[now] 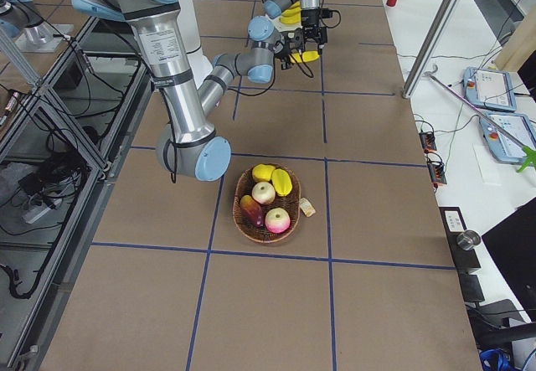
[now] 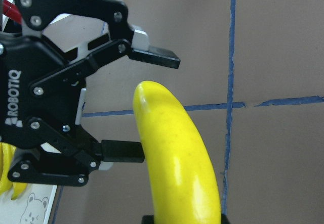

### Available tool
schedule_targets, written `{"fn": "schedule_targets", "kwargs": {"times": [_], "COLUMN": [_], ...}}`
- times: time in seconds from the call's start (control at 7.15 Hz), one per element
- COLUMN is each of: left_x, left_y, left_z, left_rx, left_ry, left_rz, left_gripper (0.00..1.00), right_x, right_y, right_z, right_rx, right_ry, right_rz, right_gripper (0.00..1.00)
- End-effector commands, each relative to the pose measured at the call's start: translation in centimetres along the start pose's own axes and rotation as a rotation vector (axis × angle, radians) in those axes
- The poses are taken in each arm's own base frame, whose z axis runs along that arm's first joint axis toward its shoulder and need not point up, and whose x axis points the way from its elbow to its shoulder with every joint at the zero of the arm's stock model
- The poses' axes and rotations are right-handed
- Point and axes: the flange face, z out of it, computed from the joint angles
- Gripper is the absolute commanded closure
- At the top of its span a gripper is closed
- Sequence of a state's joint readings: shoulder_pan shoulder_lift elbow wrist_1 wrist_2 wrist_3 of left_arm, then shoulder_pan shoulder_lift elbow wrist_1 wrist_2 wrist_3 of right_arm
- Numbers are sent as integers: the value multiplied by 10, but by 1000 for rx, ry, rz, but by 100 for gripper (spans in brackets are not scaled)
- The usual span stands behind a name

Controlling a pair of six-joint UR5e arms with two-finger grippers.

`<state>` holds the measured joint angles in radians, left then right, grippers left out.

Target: Transfer all bananas from basket to plate

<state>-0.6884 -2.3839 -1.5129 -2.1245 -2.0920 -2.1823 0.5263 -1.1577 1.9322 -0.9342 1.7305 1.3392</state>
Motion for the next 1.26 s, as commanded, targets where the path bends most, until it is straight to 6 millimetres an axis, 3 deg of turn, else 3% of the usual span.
{"fn": "schedule_targets", "kwargs": {"times": [0.0,0.14,1.12], "left_x": [-1,-1,-3], "left_y": [-1,-1,1], "left_z": [1,2,0], "left_rx": [9,9,5], "left_ry": [6,6,9], "left_rz": [3,4,11], "left_gripper": [19,36,36], "right_x": [0,0,-7], "right_y": [0,0,-1], "right_z": [0,1,0], "right_rx": [0,0,1], "right_ry": [0,1,-12], "right_rz": [0,0,-2], "right_gripper": [96,96,96]}}
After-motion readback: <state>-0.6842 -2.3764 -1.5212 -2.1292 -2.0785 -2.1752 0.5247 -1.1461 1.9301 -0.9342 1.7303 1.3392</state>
